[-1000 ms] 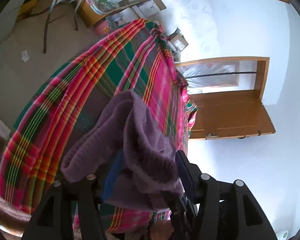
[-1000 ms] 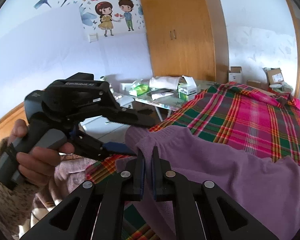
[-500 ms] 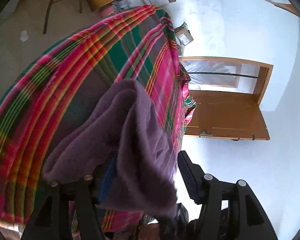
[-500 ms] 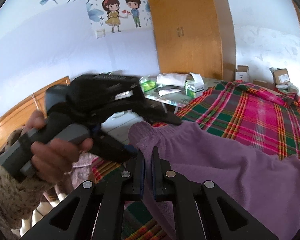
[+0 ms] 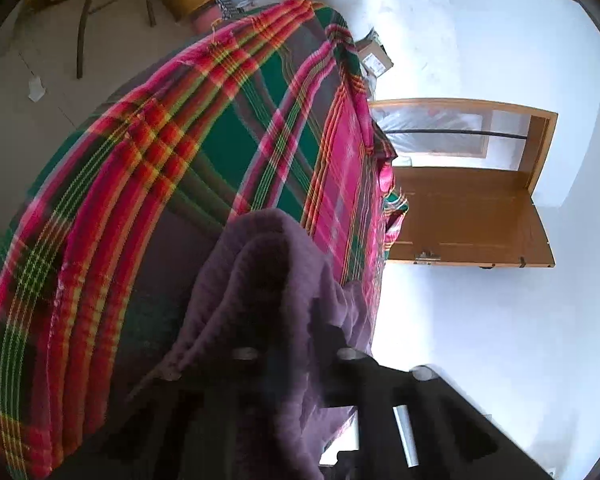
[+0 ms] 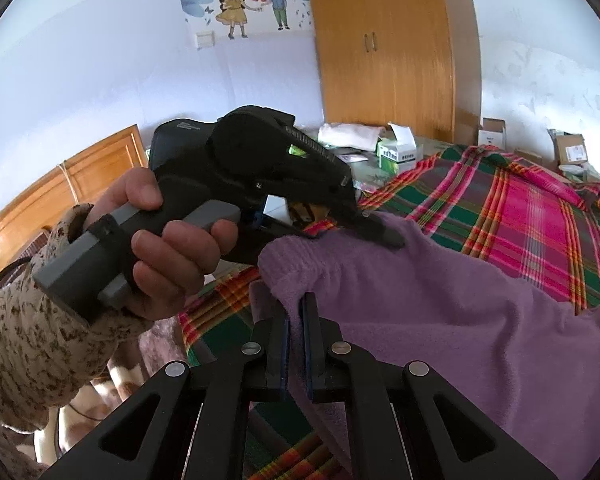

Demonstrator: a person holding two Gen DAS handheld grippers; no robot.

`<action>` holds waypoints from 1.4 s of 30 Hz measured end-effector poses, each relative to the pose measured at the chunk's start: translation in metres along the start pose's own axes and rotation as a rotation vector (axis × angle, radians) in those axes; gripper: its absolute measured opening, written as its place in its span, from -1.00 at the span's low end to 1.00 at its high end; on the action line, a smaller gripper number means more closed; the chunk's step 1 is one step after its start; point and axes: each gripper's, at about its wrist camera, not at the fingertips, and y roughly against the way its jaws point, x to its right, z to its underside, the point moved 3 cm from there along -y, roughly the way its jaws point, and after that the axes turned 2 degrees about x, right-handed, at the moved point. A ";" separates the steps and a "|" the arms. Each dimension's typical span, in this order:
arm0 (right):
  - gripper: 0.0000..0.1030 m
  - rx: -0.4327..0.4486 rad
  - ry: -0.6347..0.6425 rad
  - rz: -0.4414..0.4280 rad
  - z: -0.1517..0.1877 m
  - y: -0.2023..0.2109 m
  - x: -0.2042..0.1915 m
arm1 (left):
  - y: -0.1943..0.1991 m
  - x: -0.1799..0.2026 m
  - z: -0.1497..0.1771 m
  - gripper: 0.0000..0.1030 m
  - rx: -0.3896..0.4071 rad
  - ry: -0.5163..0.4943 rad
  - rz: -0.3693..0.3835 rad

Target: Fold clothes

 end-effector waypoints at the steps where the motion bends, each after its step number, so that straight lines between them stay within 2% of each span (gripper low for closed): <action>1: -0.88 -0.003 0.000 0.001 0.000 -0.001 0.000 | 0.005 -0.003 0.001 -0.84 0.023 0.006 0.003; 5: -0.89 -0.019 0.000 -0.001 0.001 -0.006 0.002 | 0.024 -0.017 0.003 -0.85 0.112 0.037 0.006; 8: -0.89 -0.056 0.011 0.019 0.001 -0.008 0.008 | 0.024 -0.034 0.003 -0.85 0.118 0.092 0.021; 10: -0.83 -0.080 0.015 0.026 0.000 -0.005 0.015 | 0.020 -0.033 0.002 -0.85 0.115 0.092 0.022; 12: -0.69 -0.062 -0.055 0.056 -0.002 0.016 0.048 | 0.019 -0.029 0.002 -0.84 0.117 0.068 0.000; 14: -0.68 -0.043 -0.124 0.087 -0.005 0.037 0.080 | 0.019 -0.026 0.002 -0.84 0.116 0.041 -0.023; 17: -0.68 -0.016 -0.228 0.135 -0.008 0.069 0.129 | 0.018 -0.028 0.002 -0.84 0.105 0.069 -0.005; 19: -0.62 -0.040 -0.281 0.243 -0.008 0.082 0.178 | 0.020 -0.031 0.001 -0.83 0.097 0.073 0.000; 23: -0.61 -0.145 -0.372 0.299 -0.001 0.086 0.249 | 0.020 -0.030 0.002 -0.83 0.097 0.068 -0.016; 24: -0.61 -0.166 -0.389 0.289 0.000 0.085 0.257 | 0.019 -0.029 0.001 -0.83 0.096 0.067 -0.021; 27: -0.60 -0.232 -0.457 0.137 0.007 0.071 0.272 | 0.017 -0.028 0.001 -0.82 0.094 0.074 -0.027; 33: -0.60 -0.325 -0.458 0.062 0.012 0.037 0.285 | 0.015 -0.025 0.000 -0.82 0.098 0.084 -0.034; 36: -0.56 -0.324 -0.490 0.017 0.010 0.028 0.289 | 0.014 -0.023 0.000 -0.82 0.099 0.084 -0.043; 37: -0.73 -0.309 -0.498 0.000 0.011 0.030 0.289 | 0.013 -0.023 0.000 -0.82 0.099 0.084 -0.047; 38: -0.89 -0.306 -0.492 0.005 0.010 0.030 0.288 | 0.013 -0.022 -0.001 -0.82 0.099 0.084 -0.051; 40: -0.90 -0.280 -0.464 0.039 0.006 0.033 0.286 | 0.012 -0.020 -0.001 -0.82 0.100 0.084 -0.058; 42: -0.91 -0.266 -0.489 0.059 0.006 0.034 0.293 | 0.011 -0.019 -0.001 -0.82 0.106 0.085 -0.062</action>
